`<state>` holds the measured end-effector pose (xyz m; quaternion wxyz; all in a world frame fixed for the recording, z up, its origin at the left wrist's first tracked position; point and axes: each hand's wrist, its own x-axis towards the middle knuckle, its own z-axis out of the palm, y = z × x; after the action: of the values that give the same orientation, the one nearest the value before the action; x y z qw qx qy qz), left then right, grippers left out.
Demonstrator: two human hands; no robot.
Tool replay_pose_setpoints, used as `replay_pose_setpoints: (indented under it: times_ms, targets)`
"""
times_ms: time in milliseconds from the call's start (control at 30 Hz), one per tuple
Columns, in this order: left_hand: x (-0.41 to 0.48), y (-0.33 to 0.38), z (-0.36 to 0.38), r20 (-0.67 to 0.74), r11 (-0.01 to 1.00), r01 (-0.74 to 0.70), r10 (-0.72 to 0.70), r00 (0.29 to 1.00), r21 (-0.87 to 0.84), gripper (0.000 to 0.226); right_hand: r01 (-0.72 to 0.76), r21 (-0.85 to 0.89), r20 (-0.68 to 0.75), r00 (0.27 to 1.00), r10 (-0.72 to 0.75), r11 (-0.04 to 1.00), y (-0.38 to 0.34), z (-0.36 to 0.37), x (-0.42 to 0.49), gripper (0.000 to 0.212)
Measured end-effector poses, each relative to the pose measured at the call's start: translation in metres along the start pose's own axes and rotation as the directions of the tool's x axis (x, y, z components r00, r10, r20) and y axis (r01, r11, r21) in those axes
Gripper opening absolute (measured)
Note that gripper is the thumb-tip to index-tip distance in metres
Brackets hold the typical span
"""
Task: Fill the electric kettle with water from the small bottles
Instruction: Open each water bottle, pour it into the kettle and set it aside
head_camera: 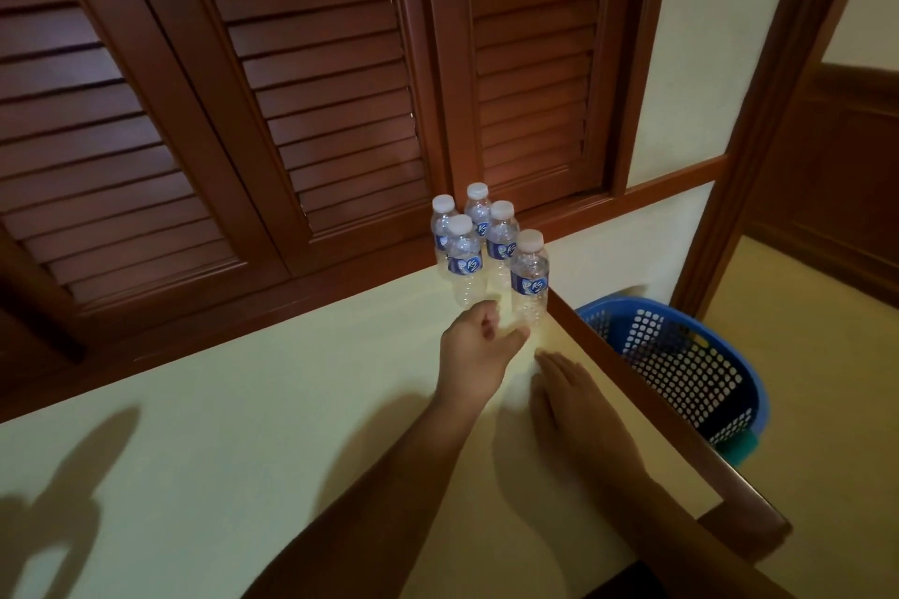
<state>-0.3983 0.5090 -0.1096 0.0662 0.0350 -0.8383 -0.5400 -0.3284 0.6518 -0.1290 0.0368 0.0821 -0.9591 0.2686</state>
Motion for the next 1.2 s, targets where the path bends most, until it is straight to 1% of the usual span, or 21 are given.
replay_pose_setpoints:
  times_ms: [67,100,167,233,300,367,433,500,533,633,733,867,933,1000,1133,1200]
  targets:
    - [-0.022,-0.006,-0.017,-0.003,0.993,0.039,-0.039,0.999,-0.115,0.038,0.046,0.016,-0.070,0.997,-0.045,0.999,-0.005,-0.001,-0.005,0.058]
    - [-0.035,-0.007,-0.027,-0.010,0.985,0.054,-0.057,0.998,-0.164,0.041,0.081,0.021,-0.106,0.991,-0.078,0.997,-0.009,-0.001,-0.009,0.051]
    - [-0.061,-0.009,-0.050,-0.036,0.979,0.029,-0.037,0.999,-0.201,0.039,0.148,0.060,-0.148,0.979,-0.138,0.987,-0.022,0.001,-0.014,0.047]
    - [-0.089,-0.010,-0.077,-0.068,0.986,-0.011,0.000,0.998,-0.169,0.035,0.240,0.131,-0.166,0.962,-0.218,0.962,-0.040,0.007,-0.019,0.043]
    - [-0.115,-0.010,-0.106,-0.123,0.990,-0.033,0.016,0.992,-0.136,0.034,0.319,0.189,-0.135,0.945,-0.297,0.929,-0.066,0.017,-0.021,0.043]
    - [-0.137,-0.016,-0.132,-0.171,0.992,-0.034,0.013,0.985,-0.120,0.032,0.360,0.228,-0.086,0.933,-0.349,0.905,-0.096,0.029,-0.023,0.046]
    - [-0.159,-0.023,-0.158,-0.248,0.993,-0.015,-0.014,0.969,-0.114,0.034,0.398,0.283,-0.050,0.915,-0.401,0.872,-0.128,0.040,-0.029,0.046]
    - [-0.182,-0.031,-0.184,-0.340,0.992,0.011,-0.053,0.939,-0.123,0.043,0.442,0.335,-0.027,0.887,-0.460,0.832,-0.159,0.050,-0.039,0.042]
    - [-0.194,-0.034,-0.196,-0.380,0.993,0.023,-0.067,0.923,-0.120,0.044,0.462,0.366,-0.019,0.872,-0.489,0.808,-0.175,0.054,-0.046,0.039]
    - [-0.238,-0.046,-0.234,-0.489,0.993,0.046,-0.095,0.867,-0.112,0.039,0.530,0.469,-0.031,0.809,-0.586,0.707,-0.222,0.068,-0.072,0.036]
    - [-0.290,-0.060,-0.271,-0.605,0.991,0.049,-0.113,0.788,-0.121,0.037,0.580,0.565,-0.033,0.727,-0.686,0.587,-0.269,0.082,-0.106,0.035]
    - [-0.358,-0.073,-0.316,-0.735,0.991,0.056,-0.128,0.666,-0.122,0.032,0.582,0.662,-0.004,0.632,-0.775,0.472,-0.328,0.102,-0.158,0.030]
    - [-0.387,-0.079,-0.340,-0.781,0.991,0.054,-0.128,0.612,-0.121,0.032,0.570,0.704,0.004,0.594,-0.804,0.424,-0.358,0.113,-0.183,0.032]
    - [-0.408,-0.085,-0.367,-0.807,0.993,0.047,-0.116,0.579,-0.109,0.031,0.553,0.738,0.006,0.568,-0.823,0.387,-0.386,0.125,-0.204,0.033]
    - [-0.439,-0.102,-0.433,-0.836,0.996,0.039,-0.090,0.541,-0.082,0.029,0.538,0.774,-0.006,0.533,-0.846,0.334,-0.447,0.148,-0.239,0.033]
    - [-0.450,-0.113,-0.470,-0.840,0.996,0.040,-0.087,0.536,-0.077,0.029,0.541,0.778,-0.026,0.533,-0.846,0.318,-0.482,0.160,-0.253,0.033]
